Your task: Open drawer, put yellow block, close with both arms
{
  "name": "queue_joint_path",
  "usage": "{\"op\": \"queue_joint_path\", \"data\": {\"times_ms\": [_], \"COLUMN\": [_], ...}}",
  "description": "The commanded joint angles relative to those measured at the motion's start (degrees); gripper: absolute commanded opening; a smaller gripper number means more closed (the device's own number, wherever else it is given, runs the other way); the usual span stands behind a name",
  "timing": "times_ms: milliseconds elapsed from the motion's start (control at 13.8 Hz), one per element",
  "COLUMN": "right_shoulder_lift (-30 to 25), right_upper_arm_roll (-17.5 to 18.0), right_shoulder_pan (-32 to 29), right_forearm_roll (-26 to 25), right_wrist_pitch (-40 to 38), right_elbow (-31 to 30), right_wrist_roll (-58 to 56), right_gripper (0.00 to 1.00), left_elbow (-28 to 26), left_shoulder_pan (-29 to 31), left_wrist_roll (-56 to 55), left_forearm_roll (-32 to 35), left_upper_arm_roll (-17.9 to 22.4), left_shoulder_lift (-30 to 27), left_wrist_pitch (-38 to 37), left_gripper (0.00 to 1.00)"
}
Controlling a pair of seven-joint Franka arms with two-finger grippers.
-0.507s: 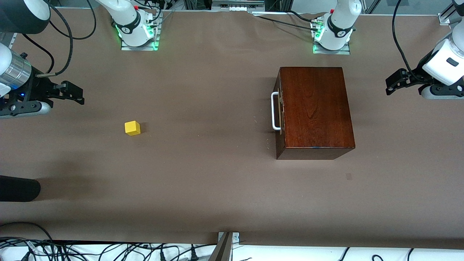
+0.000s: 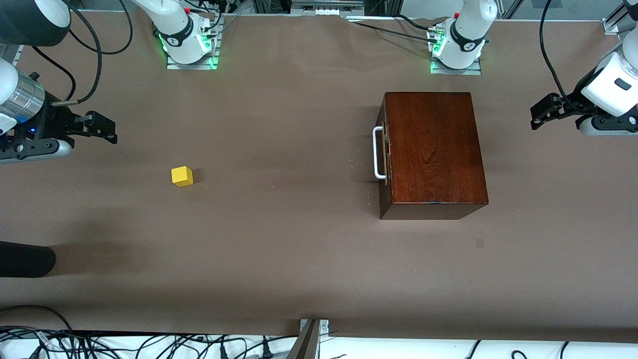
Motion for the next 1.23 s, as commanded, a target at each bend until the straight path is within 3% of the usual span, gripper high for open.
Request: {"op": "queue_joint_path", "data": {"times_ms": [0,1159], "right_shoulder_lift": [0.4,0.4], "right_upper_arm_roll": [0.1,0.4], "right_shoulder_pan": [0.1,0.1], "right_forearm_roll": [-0.4,-0.4], "right_wrist_pitch": [-0.8,-0.7], "right_elbow": [1.4,1.4], "right_wrist_roll": [-0.3,-0.4], "right_gripper": [1.0,1.0], "left_elbow": [2.3,3.3], "left_shoulder_pan": [-0.2,-0.2], "left_wrist_roll": [-0.2,-0.1], "left_forearm_roll": [-0.1,0.0], "left_upper_arm_roll": [-0.1,-2.9], "left_shoulder_lift": [0.9,0.9], "left_wrist_pitch": [-1.9,-4.0], "left_gripper": [1.0,1.0]}}
